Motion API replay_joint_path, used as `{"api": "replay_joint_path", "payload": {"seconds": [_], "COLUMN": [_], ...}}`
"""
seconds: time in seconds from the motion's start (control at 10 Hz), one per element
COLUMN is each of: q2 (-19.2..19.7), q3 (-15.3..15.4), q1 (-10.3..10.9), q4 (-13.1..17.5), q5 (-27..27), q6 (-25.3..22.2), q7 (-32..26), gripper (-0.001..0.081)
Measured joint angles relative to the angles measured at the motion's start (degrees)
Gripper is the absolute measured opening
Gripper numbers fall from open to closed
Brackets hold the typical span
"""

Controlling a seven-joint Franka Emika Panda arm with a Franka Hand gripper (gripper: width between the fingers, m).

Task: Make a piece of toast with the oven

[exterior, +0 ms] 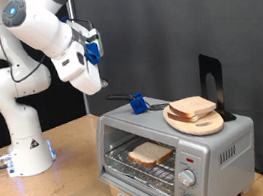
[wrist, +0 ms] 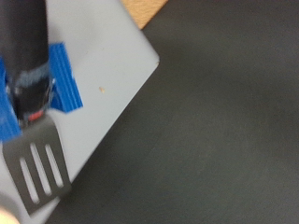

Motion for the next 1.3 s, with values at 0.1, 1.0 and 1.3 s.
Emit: {"api": "replay_joint_path", "payload": {"seconds": [0.1,1.0,1.3], "q2": [0.3,6.0,6.4], "q3": [-0.3,-6.2,-9.5], "q1": [-0.5,-7.4,-8.9], "q4": [0.0,2.4,1.7], "q5": [1.0,-2.2,3.5], "q6": [-1.0,-3.9,-2.8], "q7": [6.5,19.8,17.8], "gripper": [0.08,0.08,0.08]}}
